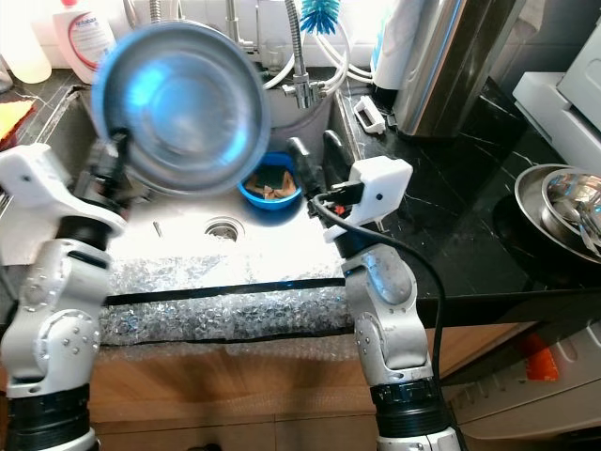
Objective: Kitchen organization
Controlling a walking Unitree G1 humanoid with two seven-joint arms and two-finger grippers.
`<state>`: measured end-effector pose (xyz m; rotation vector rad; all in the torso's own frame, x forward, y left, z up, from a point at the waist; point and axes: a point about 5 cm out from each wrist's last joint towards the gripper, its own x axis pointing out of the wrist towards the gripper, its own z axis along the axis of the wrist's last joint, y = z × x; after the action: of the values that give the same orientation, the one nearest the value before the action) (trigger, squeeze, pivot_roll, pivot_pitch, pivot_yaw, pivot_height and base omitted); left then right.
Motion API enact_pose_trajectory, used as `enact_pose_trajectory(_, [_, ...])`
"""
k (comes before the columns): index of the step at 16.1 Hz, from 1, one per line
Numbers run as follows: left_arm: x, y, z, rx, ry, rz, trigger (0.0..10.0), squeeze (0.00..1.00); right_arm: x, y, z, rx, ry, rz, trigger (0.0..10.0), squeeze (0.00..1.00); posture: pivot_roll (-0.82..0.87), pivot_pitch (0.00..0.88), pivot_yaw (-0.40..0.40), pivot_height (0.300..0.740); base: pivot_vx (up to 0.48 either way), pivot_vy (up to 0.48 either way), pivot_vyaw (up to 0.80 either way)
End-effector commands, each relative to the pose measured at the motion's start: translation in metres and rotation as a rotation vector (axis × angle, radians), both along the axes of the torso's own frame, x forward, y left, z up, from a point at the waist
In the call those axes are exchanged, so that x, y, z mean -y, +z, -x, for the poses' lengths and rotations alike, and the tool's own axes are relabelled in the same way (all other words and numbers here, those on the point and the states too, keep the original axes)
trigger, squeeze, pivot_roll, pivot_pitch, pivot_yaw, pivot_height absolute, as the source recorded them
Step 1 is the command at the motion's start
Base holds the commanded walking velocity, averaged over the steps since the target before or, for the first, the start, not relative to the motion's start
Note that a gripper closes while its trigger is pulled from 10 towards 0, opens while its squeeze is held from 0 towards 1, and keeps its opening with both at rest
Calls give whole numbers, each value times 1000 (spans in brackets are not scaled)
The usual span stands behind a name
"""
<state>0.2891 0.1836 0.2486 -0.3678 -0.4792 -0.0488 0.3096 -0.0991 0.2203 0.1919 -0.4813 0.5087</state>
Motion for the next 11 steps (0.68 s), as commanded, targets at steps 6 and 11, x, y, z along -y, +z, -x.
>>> enact_pose_trajectory(6, [-19,7,1,27,195,-162,10000,0,6,9,0,45,-83,43,10000,0,69,133,-42,740,0,0,0])
enact_pose_trajectory(11, [-36,-1,0,-25,282,-342,10000,0,23,8,8,55,-178,102,10000,0,54,140,-43,740,0,0,0])
